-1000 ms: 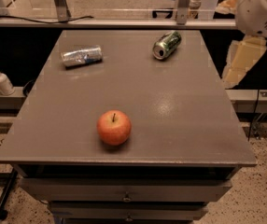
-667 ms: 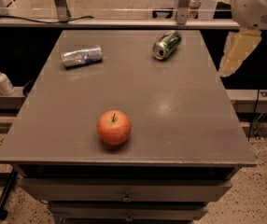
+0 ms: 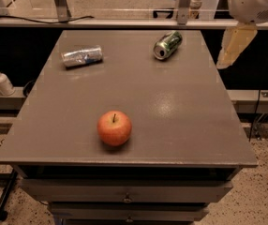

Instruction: Place green can upright

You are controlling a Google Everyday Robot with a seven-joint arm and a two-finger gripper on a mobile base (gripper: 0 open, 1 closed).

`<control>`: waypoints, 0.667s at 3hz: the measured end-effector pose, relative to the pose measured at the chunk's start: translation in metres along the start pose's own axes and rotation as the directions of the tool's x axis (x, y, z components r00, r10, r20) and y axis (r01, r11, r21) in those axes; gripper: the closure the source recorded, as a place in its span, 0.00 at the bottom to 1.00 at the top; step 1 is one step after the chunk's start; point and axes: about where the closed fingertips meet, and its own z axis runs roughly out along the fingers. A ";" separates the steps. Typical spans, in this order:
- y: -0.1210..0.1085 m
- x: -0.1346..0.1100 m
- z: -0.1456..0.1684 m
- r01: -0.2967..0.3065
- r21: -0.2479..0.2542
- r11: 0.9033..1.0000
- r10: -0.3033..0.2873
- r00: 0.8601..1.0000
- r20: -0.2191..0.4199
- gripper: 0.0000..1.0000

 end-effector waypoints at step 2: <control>-0.008 0.000 0.003 0.030 0.020 0.999 -0.030 1.000 0.009 0.00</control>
Offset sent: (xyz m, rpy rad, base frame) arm 0.0114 -0.0010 0.0029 -0.0055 -0.0351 0.0304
